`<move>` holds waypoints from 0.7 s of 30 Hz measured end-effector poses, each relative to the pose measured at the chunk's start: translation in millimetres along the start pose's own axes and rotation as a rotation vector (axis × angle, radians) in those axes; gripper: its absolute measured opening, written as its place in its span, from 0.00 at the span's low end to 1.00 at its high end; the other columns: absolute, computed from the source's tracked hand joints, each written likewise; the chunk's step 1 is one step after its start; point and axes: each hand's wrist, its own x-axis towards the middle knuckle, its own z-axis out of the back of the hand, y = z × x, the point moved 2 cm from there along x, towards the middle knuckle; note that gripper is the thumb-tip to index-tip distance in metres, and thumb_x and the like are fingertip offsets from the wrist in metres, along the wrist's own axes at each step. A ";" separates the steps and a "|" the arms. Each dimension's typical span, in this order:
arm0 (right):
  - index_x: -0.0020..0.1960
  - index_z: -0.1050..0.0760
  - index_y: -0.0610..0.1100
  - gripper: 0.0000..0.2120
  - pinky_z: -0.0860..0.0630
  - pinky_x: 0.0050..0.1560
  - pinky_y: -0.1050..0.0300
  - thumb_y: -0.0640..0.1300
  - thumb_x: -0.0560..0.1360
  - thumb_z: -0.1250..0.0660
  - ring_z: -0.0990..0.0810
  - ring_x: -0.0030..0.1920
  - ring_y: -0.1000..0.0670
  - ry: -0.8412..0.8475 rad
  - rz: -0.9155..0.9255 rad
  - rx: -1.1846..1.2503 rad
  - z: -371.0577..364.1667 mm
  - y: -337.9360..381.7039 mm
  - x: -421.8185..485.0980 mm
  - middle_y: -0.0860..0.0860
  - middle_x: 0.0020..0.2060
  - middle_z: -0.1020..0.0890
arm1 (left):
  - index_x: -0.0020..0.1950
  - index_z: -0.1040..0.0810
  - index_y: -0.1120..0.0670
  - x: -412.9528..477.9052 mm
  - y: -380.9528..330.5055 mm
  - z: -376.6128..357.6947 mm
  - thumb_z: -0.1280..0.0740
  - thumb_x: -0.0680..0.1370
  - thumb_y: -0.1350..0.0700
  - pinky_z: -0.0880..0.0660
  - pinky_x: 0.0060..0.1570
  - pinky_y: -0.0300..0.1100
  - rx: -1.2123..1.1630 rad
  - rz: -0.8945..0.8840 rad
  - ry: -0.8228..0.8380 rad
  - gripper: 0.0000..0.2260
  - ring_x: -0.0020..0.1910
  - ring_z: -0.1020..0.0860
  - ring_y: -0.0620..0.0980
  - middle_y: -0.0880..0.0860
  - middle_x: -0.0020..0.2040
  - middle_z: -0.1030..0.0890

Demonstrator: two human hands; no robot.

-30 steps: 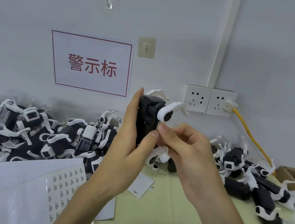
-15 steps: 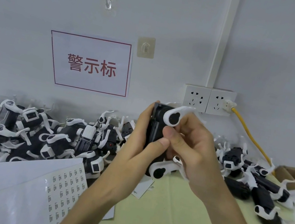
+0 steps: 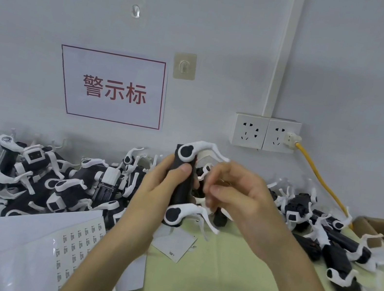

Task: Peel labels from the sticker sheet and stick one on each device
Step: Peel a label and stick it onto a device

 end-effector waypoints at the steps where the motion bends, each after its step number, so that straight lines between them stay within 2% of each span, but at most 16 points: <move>1: 0.38 0.23 0.46 0.09 0.27 0.38 0.61 0.34 0.71 0.37 0.26 0.34 0.49 -0.087 0.023 0.050 4.3 -1.5 1.3 0.48 0.34 0.23 | 0.49 0.15 0.39 1.0 0.5 1.8 0.35 0.79 0.48 0.20 0.47 0.41 0.006 0.011 -0.017 0.08 0.46 0.17 0.45 0.46 0.46 0.14; 3: 0.34 0.25 0.46 0.13 0.30 0.35 0.59 0.32 0.70 0.40 0.28 0.30 0.50 -0.297 0.078 0.232 17.0 -2.4 0.9 0.48 0.33 0.24 | 0.47 0.15 0.43 2.0 1.3 5.1 0.35 0.82 0.52 0.21 0.52 0.51 -0.005 0.059 -0.024 0.10 0.43 0.18 0.49 0.50 0.43 0.15; 5: 0.38 0.25 0.45 0.10 0.30 0.37 0.57 0.33 0.72 0.40 0.26 0.33 0.50 -0.387 0.106 0.252 25.7 0.6 -0.2 0.47 0.36 0.22 | 0.48 0.16 0.48 2.7 2.5 7.4 0.32 0.78 0.50 0.22 0.51 0.55 0.000 0.101 0.031 0.06 0.42 0.20 0.52 0.53 0.43 0.17; 6: 0.43 0.24 0.44 0.05 0.28 0.40 0.57 0.38 0.72 0.38 0.22 0.38 0.50 -0.356 0.070 0.162 26.1 3.1 0.5 0.47 0.40 0.20 | 0.48 0.16 0.48 2.7 3.6 8.3 0.32 0.75 0.49 0.23 0.48 0.52 0.023 0.118 0.065 0.07 0.42 0.20 0.52 0.54 0.43 0.17; 7: 0.49 0.23 0.44 0.09 0.27 0.43 0.56 0.44 0.71 0.35 0.20 0.45 0.50 -0.283 -0.007 0.054 23.4 3.6 5.8 0.45 0.47 0.18 | 0.49 0.16 0.47 2.5 4.7 8.3 0.30 0.73 0.49 0.22 0.46 0.47 0.036 0.147 0.097 0.08 0.41 0.19 0.52 0.53 0.43 0.16; 8: 0.55 0.22 0.45 0.16 0.27 0.45 0.56 0.50 0.69 0.33 0.20 0.50 0.49 -0.186 -0.138 -0.025 19.4 4.3 8.5 0.42 0.54 0.18 | 0.51 0.16 0.44 1.8 6.0 7.8 0.29 0.71 0.51 0.22 0.44 0.45 0.051 0.177 0.135 0.10 0.39 0.19 0.50 0.52 0.44 0.16; 9: 0.58 0.22 0.45 0.18 0.27 0.44 0.58 0.54 0.72 0.34 0.21 0.50 0.48 -0.060 -0.292 -0.057 15.7 3.8 9.5 0.39 0.57 0.18 | 0.53 0.16 0.41 0.2 7.0 7.0 0.27 0.69 0.53 0.21 0.44 0.44 0.086 0.208 0.176 0.13 0.37 0.18 0.49 0.51 0.43 0.15; 10: 0.60 0.22 0.44 0.17 0.26 0.41 0.60 0.54 0.79 0.38 0.20 0.47 0.48 0.050 -0.424 -0.073 11.9 3.1 7.1 0.37 0.56 0.17 | 0.54 0.17 0.38 -1.6 8.6 6.5 0.26 0.68 0.54 0.20 0.44 0.45 0.132 0.232 0.228 0.17 0.36 0.19 0.49 0.50 0.43 0.15; 11: 0.61 0.21 0.46 0.14 0.25 0.41 0.62 0.50 0.85 0.43 0.18 0.46 0.50 0.162 -0.470 -0.150 12.0 2.5 1.9 0.41 0.54 0.15 | 0.55 0.18 0.37 -3.1 9.5 5.9 0.26 0.68 0.55 0.20 0.46 0.46 0.171 0.254 0.277 0.19 0.35 0.19 0.49 0.51 0.43 0.15; 13: 0.66 0.22 0.55 0.13 0.24 0.53 0.62 0.50 0.83 0.38 0.17 0.53 0.55 0.253 -0.409 -0.371 19.1 0.4 -4.1 0.55 0.58 0.17 | 0.59 0.19 0.38 -3.8 10.9 6.6 0.25 0.69 0.55 0.21 0.47 0.46 0.213 0.295 0.356 0.21 0.37 0.18 0.49 0.53 0.44 0.14; 15: 0.65 0.21 0.56 0.15 0.24 0.61 0.59 0.52 0.79 0.30 0.18 0.59 0.54 0.270 -0.410 -0.423 30.2 -3.6 -13.8 0.58 0.59 0.17 | 0.63 0.22 0.42 -4.8 13.9 7.7 0.22 0.72 0.50 0.22 0.47 0.43 0.246 0.348 0.429 0.21 0.40 0.16 0.49 0.55 0.48 0.13; 17: 0.61 0.19 0.51 0.15 0.24 0.61 0.56 0.51 0.75 0.29 0.17 0.58 0.50 0.259 -0.463 -0.417 39.0 -9.0 -13.9 0.51 0.56 0.16 | 0.68 0.27 0.46 -6.7 20.1 4.5 0.25 0.76 0.47 0.21 0.47 0.41 0.264 0.412 0.490 0.23 0.41 0.14 0.51 0.56 0.51 0.13; 19: 0.56 0.18 0.47 0.15 0.21 0.54 0.53 0.51 0.72 0.28 0.16 0.51 0.47 0.277 -0.530 -0.425 52.5 -15.5 -16.3 0.47 0.50 0.15 | 0.70 0.29 0.44 -6.3 29.9 0.9 0.28 0.78 0.47 0.21 0.47 0.43 0.328 0.440 0.452 0.21 0.43 0.14 0.53 0.52 0.53 0.13; 21: 0.51 0.18 0.44 0.18 0.19 0.44 0.53 0.55 0.68 0.25 0.18 0.41 0.48 0.209 -0.586 -0.429 74.4 -21.6 -23.6 0.49 0.41 0.19 | 0.69 0.28 0.40 -1.8 37.9 5.2 0.31 0.81 0.46 0.23 0.52 0.43 0.474 0.393 0.329 0.17 0.49 0.15 0.46 0.43 0.53 0.14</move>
